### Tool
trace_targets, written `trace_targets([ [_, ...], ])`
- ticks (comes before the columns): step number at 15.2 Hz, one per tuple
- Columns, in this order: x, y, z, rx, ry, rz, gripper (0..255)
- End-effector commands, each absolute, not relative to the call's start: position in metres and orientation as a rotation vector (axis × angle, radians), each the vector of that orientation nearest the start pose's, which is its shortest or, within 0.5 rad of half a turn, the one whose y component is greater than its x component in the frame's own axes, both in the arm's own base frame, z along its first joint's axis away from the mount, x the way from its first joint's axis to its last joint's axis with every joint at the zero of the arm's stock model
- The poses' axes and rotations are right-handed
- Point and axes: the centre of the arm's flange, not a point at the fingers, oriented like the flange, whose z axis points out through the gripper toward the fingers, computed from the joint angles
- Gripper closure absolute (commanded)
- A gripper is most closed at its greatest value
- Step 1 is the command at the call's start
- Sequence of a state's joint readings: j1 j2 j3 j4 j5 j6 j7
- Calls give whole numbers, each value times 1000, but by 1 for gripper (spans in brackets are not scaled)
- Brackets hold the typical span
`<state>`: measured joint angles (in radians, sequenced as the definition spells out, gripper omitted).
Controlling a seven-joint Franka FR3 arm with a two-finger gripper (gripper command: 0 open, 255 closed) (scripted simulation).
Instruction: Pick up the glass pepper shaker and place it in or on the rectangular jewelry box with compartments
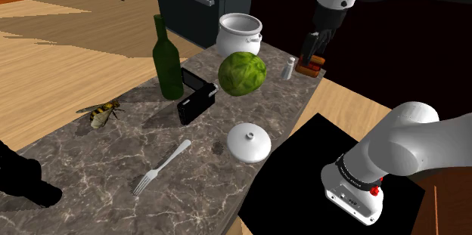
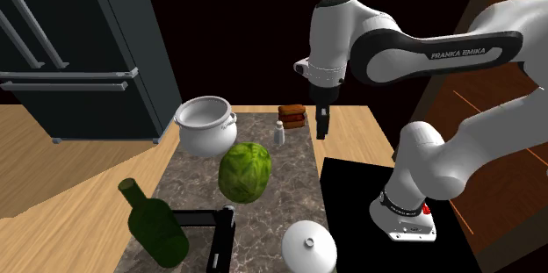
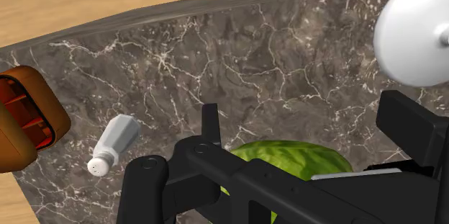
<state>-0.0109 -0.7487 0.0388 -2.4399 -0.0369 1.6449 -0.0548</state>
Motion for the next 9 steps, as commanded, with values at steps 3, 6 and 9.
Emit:
trace_targets([
  [3, 337, -8, 532, -3199, -84, 82, 0],
  [6, 362, -33, 511, -3196, -30, 91, 0],
  [9, 386, -58, 491, -3192, 24, 100, 0],
])
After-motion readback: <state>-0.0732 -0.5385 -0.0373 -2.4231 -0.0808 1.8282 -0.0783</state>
